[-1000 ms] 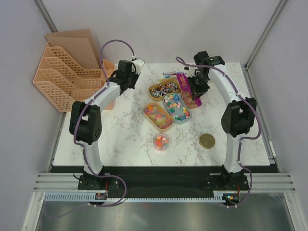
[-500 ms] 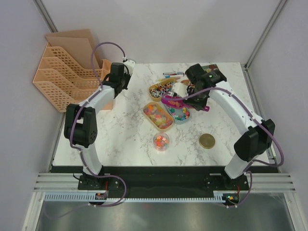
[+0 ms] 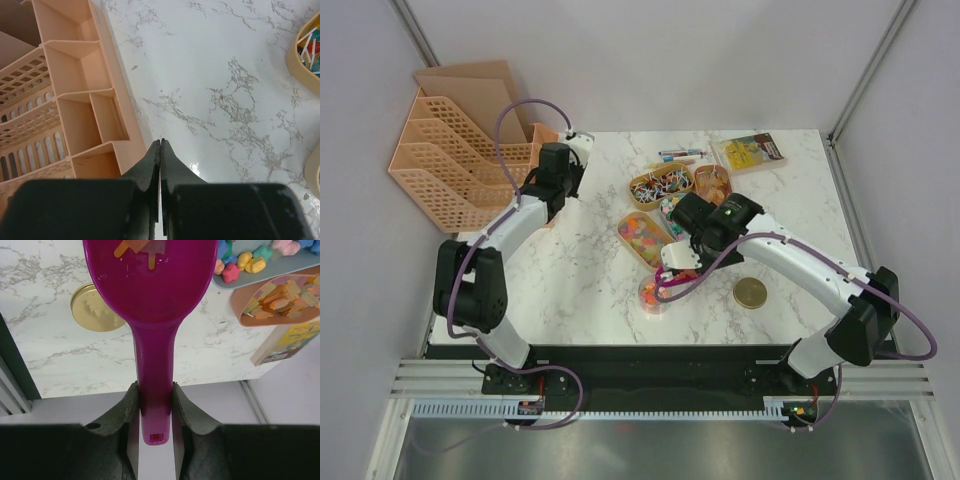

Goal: Pack the candies
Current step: Place the fake candies in the packing bottle.

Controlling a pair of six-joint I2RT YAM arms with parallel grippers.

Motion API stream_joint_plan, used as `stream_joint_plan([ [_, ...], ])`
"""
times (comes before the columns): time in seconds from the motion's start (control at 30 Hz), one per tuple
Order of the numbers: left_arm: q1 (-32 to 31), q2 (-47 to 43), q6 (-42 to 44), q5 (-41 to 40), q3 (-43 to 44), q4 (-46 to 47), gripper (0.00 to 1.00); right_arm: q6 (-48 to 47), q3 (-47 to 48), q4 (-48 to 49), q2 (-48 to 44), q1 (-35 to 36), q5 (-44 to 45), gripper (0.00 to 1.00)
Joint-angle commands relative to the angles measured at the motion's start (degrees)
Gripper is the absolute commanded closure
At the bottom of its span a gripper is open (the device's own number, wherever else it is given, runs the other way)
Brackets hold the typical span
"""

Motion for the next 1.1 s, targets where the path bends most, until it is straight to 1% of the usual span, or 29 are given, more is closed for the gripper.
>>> stream_joint_plan([
  [0.0,-0.1,-3.3,-1.7,-2.2,-2.1,3.6,0.98,-1.0,-0.1,-4.9,0.0,2.8,7.2,1.00],
  [0.17,-0.1,-4.8,-1.9,-2.3,-3.8,3.9,0.98,-0.8,-0.3,-6.2,2.1,6.6,11.8,1.00],
  [0.27,-0.1,-5.8,-1.5,-0.4,-4.5,3.1,0.97,-0.1,0.3,-6.4,3.5,8.2,15.3,1.00],
  [0.3,-0.1,-6.0,-1.6,0.0,-4.6,2.6,0.92,-0.3,0.0,-6.4,3.8,8.6,16.9,1.00],
  [0.33,-0.1,-6.2,-1.4,1.0,-4.5,2.2,0.77,-0.2,-0.1,-6.4,4.2,9.2,17.8,1.00],
  [0.43,-0.1,-6.2,-1.6,1.6,-4.0,1.4,0.42,0.4,-0.7,-6.4,5.1,10.6,20.7,1.00],
  [0.5,-0.1,-6.5,-1.5,2.3,-4.0,1.0,0.33,1.1,-1.2,-6.4,5.4,11.9,22.1,1.00],
  [0.53,-0.1,-6.6,-1.5,2.7,-4.0,0.9,0.28,1.3,-1.4,-6.4,5.6,12.3,23.3,1.00],
  [0.63,-0.1,-7.0,-2.0,3.0,-4.2,0.5,0.18,2.0,-2.4,-6.4,5.7,13.8,25.3,1.00],
  [0.67,-0.1,-7.1,-2.2,3.1,-4.4,0.4,0.17,2.3,-2.5,-6.4,5.7,14.1,26.9,1.00],
  [0.7,-0.1,-7.3,-2.4,3.2,-4.4,0.4,0.13,2.3,-2.8,-6.4,5.6,14.8,27.5,1.00],
  [0.73,-0.1,-7.3,-2.6,3.3,-4.4,0.3,0.11,2.3,-2.9,-6.4,5.6,15.3,28.7,1.00],
  [0.87,-0.1,-7.0,-3.1,2.9,-3.8,0.2,0.07,2.0,-3.0,-6.4,5.3,16.8,30.2,1.00],
  [0.93,-0.1,-5.9,-3.2,2.1,-2.7,-0.4,0.02,2.5,-2.7,-6.4,5.5,17.3,30.9,1.00],
  [1.03,-0.1,-4.6,-2.9,2.4,-1.0,-1.2,0.00,3.5,-2.2,-6.4,5.1,17.1,31.4,1.00],
  [1.07,-0.2,-3.9,-2.7,2.8,0.9,-2.1,0.00,5.0,-1.3,-6.4,5.0,17.1,31.1,1.00],
])
